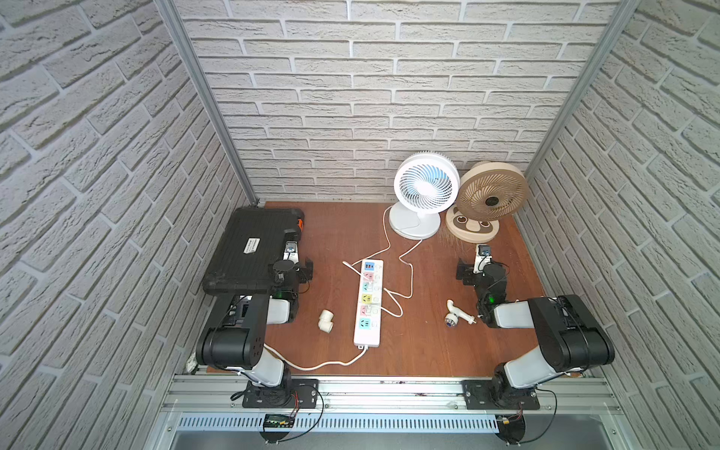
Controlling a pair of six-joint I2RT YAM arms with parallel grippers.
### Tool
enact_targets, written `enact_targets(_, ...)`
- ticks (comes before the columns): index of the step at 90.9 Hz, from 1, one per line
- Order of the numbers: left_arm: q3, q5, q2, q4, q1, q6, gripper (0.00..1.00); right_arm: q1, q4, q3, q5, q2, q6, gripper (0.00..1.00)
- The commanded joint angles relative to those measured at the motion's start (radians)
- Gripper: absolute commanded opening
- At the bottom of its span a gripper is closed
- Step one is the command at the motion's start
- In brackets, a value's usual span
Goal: Unplug the desk fan from the power strip
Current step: Remove the plug from the socket.
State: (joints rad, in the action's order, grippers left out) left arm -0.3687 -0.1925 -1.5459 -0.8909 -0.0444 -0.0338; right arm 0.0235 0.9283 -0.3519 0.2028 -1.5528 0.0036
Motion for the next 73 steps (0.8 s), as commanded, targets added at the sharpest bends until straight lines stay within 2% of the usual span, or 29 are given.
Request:
enact_targets(1,-0.005,-0.005,-0.009,-0.025,0.004,0.007,0.98,-0.002,0.017,-0.009,-0.005,0.013,0.001,0.98)
enact_targets(50,-0.006,0.003,-0.008,-0.023,0.000,0.005,0.98,0.000,0.043,0.009,-0.014,0.025,-0.003,0.99)
enact_targets(54,-0.001,-0.019,-0.006,-0.031,0.004,0.005,0.98,0.002,0.047,0.023,-0.022,0.051,-0.008,0.99)
enact_targets(59,0.009,-0.102,0.015,-0.038,0.026,-0.001,0.98,0.006,-0.007,0.023,-0.029,0.107,-0.017,0.99)
enact_targets(69,0.054,-0.124,0.023,-0.117,0.055,0.032,0.98,0.015,-0.222,-0.027,-0.072,0.274,-0.041,0.99)
enact_targets(73,0.071,-0.139,0.020,-0.154,0.067,0.041,0.98,0.017,-0.284,-0.047,-0.053,0.341,0.007,0.99)
